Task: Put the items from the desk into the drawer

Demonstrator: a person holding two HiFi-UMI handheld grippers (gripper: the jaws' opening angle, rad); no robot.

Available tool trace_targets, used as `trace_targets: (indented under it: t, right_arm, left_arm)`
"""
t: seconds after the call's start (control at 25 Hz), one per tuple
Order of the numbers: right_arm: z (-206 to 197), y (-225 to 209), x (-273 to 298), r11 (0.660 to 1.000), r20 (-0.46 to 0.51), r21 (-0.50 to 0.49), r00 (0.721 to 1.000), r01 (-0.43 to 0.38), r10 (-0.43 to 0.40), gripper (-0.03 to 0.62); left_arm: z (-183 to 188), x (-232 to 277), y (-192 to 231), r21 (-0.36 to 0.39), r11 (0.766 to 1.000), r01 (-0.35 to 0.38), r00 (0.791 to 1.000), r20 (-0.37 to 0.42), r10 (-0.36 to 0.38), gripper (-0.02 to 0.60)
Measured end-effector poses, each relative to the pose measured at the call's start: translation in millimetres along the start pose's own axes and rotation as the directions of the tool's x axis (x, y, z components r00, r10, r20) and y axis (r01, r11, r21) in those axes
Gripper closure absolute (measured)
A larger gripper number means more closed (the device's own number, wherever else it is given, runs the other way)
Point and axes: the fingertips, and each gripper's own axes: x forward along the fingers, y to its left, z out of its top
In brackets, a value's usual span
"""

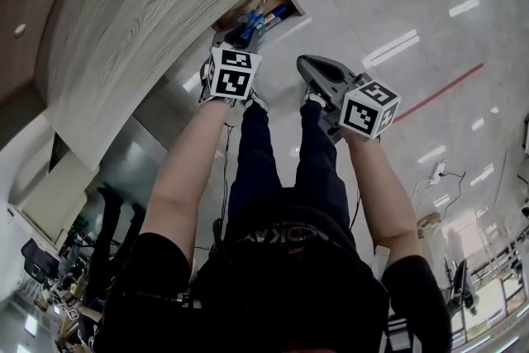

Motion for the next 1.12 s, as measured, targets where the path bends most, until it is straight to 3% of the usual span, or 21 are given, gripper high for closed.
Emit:
trace_targets:
  t: [0.32, 0.64, 0.8, 0.92, 1.12]
  right_arm:
    - [-5, -2, 8, 1.0, -0.008, 0.011, 1.0, -0.001, 0.001, 0.583]
    - [0, -8, 11, 1.0, -0.011, 0.021, 1.0, -0.002, 0.002, 0.583]
    - [-2, -1, 9, 1.0, -0.009, 0.008, 1.0, -0.01, 0.01, 0.583]
    - [-1, 7, 8, 1.0, -0.01, -0.016, 1.0, -0.017, 0.017, 0.583]
    - [5, 31, -1, 0.997, -0.01, -0.077, 1.0, -0.029, 0.028, 0.583]
  left_arm:
    - [-12, 12, 14, 0.014, 1.0, -0.013, 0.999, -0.044, 0.013, 0.492]
    - [-2, 17, 20, 0.017, 1.0, -0.017, 1.0, -0.023, 0.017, 0.491]
    - [4, 3, 18, 0.006, 1.0, -0.025, 0.999, 0.02, 0.025, 0.497]
    - [9, -13, 14, -0.018, 1.0, 0.0, 0.998, 0.07, 0.001, 0.569]
    - [17, -54, 5, -0.067, 0.997, 0.049, 0.989, 0.143, -0.039, 0.569]
